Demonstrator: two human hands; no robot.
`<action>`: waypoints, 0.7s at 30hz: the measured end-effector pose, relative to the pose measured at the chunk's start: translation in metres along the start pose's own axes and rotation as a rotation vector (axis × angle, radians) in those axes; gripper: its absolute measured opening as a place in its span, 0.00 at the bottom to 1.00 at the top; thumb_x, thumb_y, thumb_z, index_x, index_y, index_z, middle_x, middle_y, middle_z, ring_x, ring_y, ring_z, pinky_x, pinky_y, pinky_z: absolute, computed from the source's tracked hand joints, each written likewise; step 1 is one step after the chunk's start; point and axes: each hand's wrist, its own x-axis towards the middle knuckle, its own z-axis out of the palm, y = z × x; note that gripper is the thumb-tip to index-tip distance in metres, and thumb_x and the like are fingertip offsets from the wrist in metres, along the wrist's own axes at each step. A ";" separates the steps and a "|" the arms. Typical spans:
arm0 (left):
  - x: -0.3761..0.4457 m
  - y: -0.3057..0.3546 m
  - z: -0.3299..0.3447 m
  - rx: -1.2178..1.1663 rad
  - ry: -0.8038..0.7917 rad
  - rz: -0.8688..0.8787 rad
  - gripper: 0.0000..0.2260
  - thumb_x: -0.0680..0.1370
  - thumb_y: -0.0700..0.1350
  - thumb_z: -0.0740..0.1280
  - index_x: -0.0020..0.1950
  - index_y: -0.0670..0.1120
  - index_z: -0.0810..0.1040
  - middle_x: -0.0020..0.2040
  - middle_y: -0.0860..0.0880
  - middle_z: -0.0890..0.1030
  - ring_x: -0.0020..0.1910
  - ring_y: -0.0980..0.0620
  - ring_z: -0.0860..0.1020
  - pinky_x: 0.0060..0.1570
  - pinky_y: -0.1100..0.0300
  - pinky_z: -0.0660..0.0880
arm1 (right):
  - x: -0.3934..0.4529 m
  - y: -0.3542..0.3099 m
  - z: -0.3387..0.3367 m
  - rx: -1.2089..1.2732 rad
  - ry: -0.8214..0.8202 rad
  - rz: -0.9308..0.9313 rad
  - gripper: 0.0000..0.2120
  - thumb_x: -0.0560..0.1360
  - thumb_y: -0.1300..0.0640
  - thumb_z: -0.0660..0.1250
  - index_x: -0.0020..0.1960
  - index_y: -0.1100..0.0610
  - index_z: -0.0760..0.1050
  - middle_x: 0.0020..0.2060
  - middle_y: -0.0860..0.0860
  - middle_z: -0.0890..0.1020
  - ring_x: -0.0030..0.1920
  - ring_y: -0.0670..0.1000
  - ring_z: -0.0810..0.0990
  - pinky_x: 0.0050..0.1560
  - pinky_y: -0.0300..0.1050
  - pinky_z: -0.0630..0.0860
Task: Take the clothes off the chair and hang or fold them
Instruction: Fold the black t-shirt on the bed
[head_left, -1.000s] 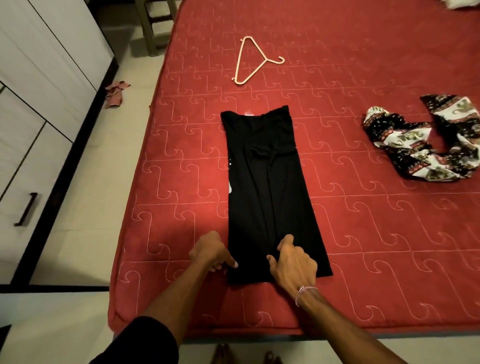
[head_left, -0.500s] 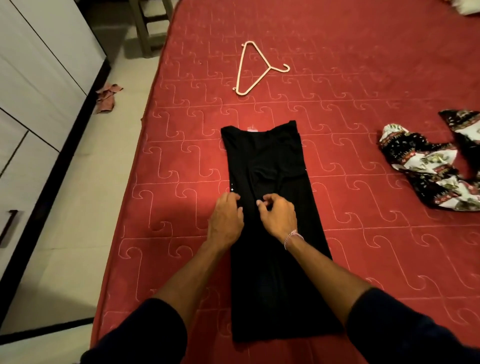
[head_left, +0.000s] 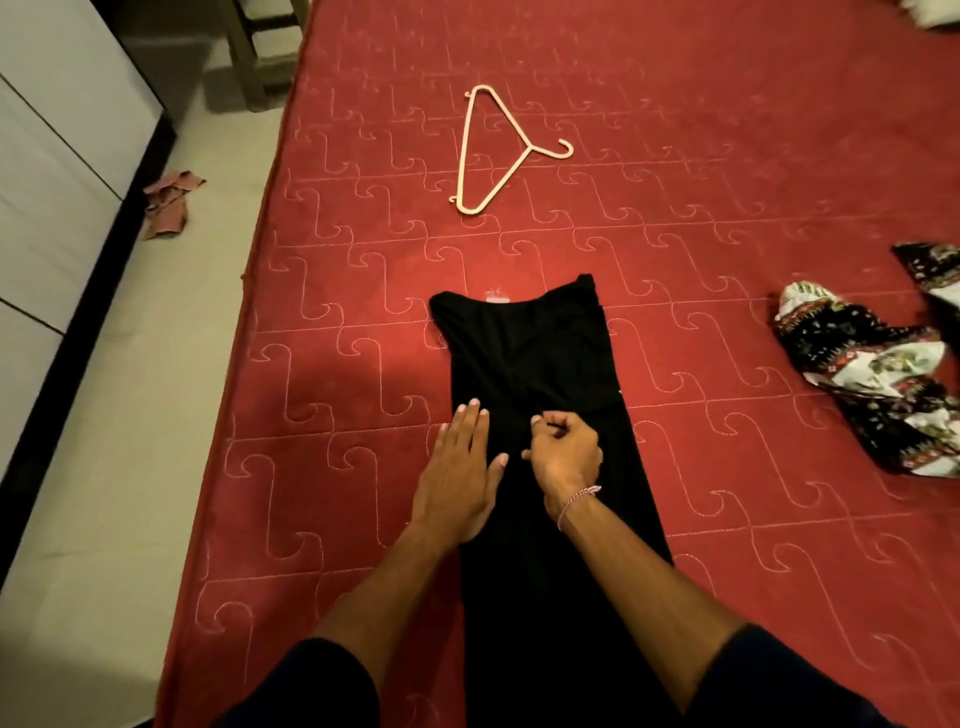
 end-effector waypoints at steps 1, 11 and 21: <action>0.002 0.001 0.000 0.034 0.026 -0.008 0.32 0.82 0.59 0.44 0.79 0.41 0.58 0.81 0.43 0.56 0.80 0.47 0.52 0.79 0.49 0.51 | 0.003 -0.001 -0.001 0.019 -0.041 0.024 0.04 0.76 0.49 0.72 0.45 0.48 0.79 0.37 0.45 0.85 0.31 0.47 0.84 0.47 0.47 0.82; 0.064 0.015 -0.035 0.291 0.014 -0.105 0.26 0.84 0.55 0.52 0.78 0.42 0.62 0.59 0.47 0.76 0.54 0.48 0.75 0.51 0.52 0.72 | 0.033 -0.046 -0.007 0.543 -0.293 0.217 0.21 0.69 0.40 0.77 0.59 0.45 0.79 0.41 0.46 0.78 0.36 0.43 0.74 0.38 0.41 0.77; 0.103 0.008 -0.043 0.256 0.028 -0.171 0.24 0.84 0.49 0.52 0.80 0.43 0.59 0.50 0.47 0.76 0.45 0.50 0.73 0.48 0.53 0.72 | 0.087 -0.061 -0.019 0.495 -0.393 0.244 0.10 0.74 0.50 0.68 0.49 0.57 0.80 0.47 0.53 0.85 0.47 0.52 0.84 0.51 0.52 0.80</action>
